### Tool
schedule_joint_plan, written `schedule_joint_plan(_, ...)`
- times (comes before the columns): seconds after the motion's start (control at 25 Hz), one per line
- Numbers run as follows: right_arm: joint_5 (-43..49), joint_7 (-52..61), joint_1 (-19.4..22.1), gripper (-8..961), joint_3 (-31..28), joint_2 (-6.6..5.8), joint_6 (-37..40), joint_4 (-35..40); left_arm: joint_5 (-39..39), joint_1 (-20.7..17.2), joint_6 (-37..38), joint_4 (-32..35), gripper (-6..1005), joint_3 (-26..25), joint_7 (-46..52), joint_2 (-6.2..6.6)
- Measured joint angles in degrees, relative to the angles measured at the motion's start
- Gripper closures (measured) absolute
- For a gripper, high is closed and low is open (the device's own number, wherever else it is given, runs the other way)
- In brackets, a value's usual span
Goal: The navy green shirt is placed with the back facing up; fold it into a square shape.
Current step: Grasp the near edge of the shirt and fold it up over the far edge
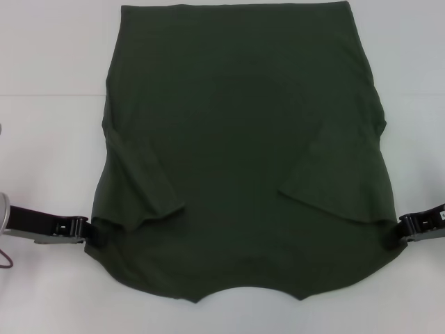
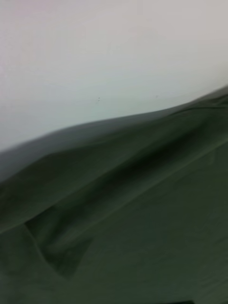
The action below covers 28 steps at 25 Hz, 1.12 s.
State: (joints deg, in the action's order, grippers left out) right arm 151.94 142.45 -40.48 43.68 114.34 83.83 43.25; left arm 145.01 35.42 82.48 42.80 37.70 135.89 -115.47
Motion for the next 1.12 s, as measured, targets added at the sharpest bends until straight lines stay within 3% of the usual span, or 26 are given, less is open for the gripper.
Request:
schedule_joint_plan(0.16, -0.3, -1.0, 0.3, 904, -0.2, 0.0, 0.3, 0.1, 0.0, -0.1, 0.2, 0.0, 965, 0.0, -0.1, 0.14)
schedule_joint_plan(0.52, -0.5, -6.5, 0.7, 904, -0.7, -0.62, 6.4, 0.4, -2.4, -1.3, 4.1, 0.0, 965, -0.1, -0.3, 1.59)
schedule_joint_plan(1.12, -0.1, -16.8, 1.5, 903, -0.4, -1.67, 19.3, 0.5, -2.6, -4.0, 18.8, 0.0, 965, -5.3, -1.2, 4.48)
